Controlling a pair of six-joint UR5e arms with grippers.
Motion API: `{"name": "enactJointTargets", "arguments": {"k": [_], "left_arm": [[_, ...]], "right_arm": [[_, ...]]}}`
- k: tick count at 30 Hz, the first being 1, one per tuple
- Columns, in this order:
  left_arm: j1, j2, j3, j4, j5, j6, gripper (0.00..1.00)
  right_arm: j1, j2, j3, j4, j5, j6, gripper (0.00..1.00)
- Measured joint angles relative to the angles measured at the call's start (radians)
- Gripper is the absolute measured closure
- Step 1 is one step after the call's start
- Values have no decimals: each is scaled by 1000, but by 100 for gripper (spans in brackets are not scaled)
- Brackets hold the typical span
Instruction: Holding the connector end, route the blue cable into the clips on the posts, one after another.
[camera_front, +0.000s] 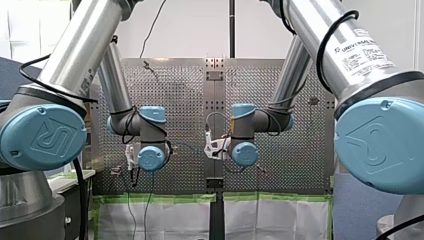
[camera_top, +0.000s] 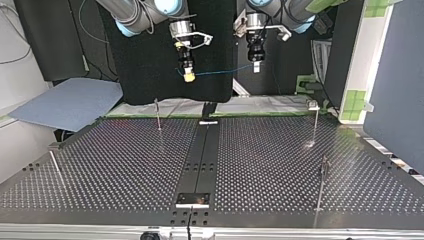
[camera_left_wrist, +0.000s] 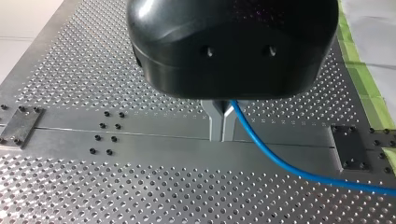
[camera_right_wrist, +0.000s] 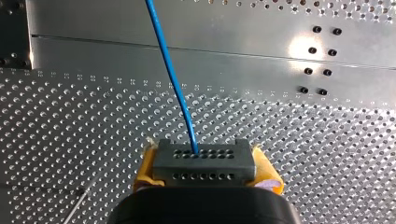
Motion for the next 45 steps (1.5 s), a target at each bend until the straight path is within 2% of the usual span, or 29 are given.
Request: {"name": "enactJointTargets", "arguments": {"k": [28, 36, 45], "left_arm": [[0, 1, 1, 0, 0, 0, 100], [0, 2, 2, 0, 0, 0, 100], [0, 2, 2, 0, 0, 0, 100]], "right_arm": [[1, 0, 1, 8, 1, -1, 100], [43, 10, 9, 50, 13, -3, 100], [49, 11, 9, 55, 14, -3, 100]]}}
